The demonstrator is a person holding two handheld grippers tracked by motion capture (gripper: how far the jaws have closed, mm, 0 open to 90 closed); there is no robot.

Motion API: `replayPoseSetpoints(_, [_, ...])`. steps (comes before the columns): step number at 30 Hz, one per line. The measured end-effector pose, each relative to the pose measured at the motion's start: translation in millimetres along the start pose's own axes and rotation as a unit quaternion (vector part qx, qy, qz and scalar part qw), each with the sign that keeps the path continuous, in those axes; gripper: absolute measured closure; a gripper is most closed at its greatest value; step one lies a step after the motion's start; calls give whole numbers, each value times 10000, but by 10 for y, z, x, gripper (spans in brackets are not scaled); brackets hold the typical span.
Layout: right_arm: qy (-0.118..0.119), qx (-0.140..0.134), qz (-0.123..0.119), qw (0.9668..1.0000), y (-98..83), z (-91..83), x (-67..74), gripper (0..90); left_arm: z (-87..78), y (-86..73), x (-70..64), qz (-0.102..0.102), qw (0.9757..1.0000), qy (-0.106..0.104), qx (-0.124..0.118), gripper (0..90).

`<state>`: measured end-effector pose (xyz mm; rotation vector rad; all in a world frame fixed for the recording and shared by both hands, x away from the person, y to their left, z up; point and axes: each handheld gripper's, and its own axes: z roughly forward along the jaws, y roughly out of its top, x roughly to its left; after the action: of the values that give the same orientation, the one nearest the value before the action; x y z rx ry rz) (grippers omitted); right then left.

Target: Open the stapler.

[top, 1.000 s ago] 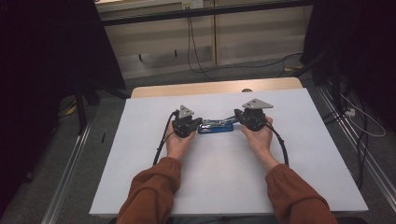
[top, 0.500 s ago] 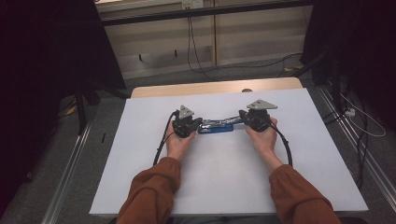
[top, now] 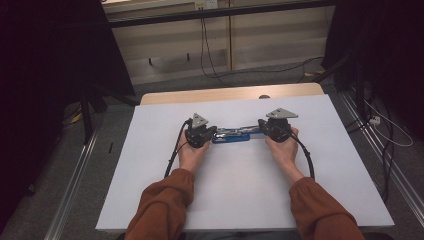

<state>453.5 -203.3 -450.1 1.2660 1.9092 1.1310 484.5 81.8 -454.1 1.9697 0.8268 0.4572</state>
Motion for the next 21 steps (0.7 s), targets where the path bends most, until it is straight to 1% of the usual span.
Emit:
replayPoseSetpoints(3, [-7, -4, -5, 10000, -9, -1, 4, 900, -2, 0, -4, 5, 10000, 15, 8, 900])
replayPoseSetpoints(5, [4, -8, 5, 10000, -10, 1, -1, 900, -1, -4, -15, -55, 10000, 51, -21, 900])
replayPoseSetpoints(8, [-6, -3, -15, 10000, -6, 0, 4, 900, -3, 1, -24, -48, 10000, 80, -21, 900])
replayPoseSetpoints(10, [-3, 1, -42, 10000, -4, 1, 1, 900, -11, 13, -40, -13, 9999, 116, -75, 900])
replayPoseSetpoints(11, [2, 15, -47, 10000, -4, 2, 0, 900, -26, 25, -48, 58, 9998, 149, -99, 900])
replayPoseSetpoints(13, [16, 37, -38, 10000, -11, 3, -3, 900, -34, 47, -77, 123, 9996, 227, -105, 900])
replayPoseSetpoints(14, [22, 43, -29, 10000, -12, 2, -7, 900, -35, 47, -78, 132, 9996, 231, -107, 900])
replayPoseSetpoints(21, [64, 20, -3, 10000, 1, -9, -19, 900, -40, 42, -52, 32, 9998, 133, -153, 900])
